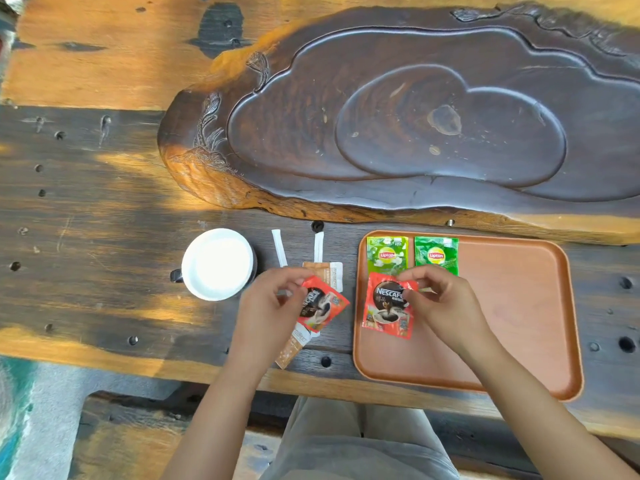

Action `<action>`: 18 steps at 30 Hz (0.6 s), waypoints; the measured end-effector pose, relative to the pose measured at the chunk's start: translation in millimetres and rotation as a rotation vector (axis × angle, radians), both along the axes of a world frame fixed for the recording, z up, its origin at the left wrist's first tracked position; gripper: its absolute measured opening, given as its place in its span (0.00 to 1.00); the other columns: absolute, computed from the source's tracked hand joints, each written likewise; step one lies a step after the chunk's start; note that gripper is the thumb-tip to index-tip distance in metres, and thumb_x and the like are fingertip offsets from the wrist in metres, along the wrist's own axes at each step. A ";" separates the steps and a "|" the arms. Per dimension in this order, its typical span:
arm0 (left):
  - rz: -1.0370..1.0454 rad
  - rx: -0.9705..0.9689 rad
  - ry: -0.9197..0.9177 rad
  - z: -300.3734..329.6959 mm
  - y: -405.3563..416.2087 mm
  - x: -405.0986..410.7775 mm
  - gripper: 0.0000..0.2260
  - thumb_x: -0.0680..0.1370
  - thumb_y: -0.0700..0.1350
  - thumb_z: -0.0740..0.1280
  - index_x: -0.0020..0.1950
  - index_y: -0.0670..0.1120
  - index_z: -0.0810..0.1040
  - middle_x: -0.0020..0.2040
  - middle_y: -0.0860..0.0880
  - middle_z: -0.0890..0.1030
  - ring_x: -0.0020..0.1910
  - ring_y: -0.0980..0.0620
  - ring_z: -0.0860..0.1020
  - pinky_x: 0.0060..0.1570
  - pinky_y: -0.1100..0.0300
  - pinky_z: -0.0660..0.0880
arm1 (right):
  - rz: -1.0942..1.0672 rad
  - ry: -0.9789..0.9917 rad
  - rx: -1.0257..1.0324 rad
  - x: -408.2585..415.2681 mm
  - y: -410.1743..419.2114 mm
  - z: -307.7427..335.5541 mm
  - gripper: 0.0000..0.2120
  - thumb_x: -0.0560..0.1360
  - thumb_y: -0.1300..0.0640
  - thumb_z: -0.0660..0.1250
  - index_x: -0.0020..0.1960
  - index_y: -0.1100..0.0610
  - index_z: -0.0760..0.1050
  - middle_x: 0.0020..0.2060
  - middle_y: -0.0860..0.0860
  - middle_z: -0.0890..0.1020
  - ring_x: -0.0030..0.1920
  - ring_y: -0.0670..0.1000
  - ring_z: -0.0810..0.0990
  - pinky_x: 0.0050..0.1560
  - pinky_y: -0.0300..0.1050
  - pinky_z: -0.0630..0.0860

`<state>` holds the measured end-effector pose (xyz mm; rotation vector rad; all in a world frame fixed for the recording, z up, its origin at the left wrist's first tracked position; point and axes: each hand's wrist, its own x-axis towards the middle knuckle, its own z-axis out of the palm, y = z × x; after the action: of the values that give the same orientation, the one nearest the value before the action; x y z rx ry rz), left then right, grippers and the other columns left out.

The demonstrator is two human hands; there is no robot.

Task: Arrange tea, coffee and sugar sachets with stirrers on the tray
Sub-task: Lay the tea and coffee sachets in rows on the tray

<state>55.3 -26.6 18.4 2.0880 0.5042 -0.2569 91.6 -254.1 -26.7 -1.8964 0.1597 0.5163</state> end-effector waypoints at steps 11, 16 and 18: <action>-0.469 0.012 0.026 -59.0 -87.8 8.9 0.12 0.73 0.32 0.64 0.52 0.43 0.81 0.47 0.45 0.79 0.46 0.53 0.76 0.50 0.62 0.74 | -0.012 -0.098 -0.267 -33.3 -53.6 -15.9 0.20 0.66 0.75 0.66 0.41 0.49 0.77 0.41 0.41 0.77 0.42 0.37 0.75 0.44 0.22 0.68; -0.487 0.283 -0.219 -52.8 -84.0 -14.0 0.14 0.75 0.41 0.57 0.56 0.42 0.78 0.53 0.44 0.81 0.52 0.54 0.72 0.53 0.62 0.68 | 0.081 -0.348 -0.665 -49.6 -54.7 -15.7 0.16 0.64 0.68 0.71 0.51 0.58 0.79 0.49 0.55 0.79 0.50 0.52 0.73 0.48 0.44 0.74; -0.482 0.339 -0.270 -53.6 -82.3 -28.8 0.13 0.74 0.42 0.59 0.56 0.42 0.77 0.53 0.45 0.80 0.53 0.53 0.72 0.53 0.62 0.68 | 0.124 -0.433 -0.717 -56.8 -54.7 -15.6 0.18 0.66 0.63 0.71 0.55 0.58 0.78 0.53 0.56 0.78 0.52 0.54 0.71 0.50 0.49 0.73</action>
<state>26.5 -108.9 -35.2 2.5104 -0.1362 -0.1672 34.8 -308.8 -42.3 -2.6831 -0.0740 0.1115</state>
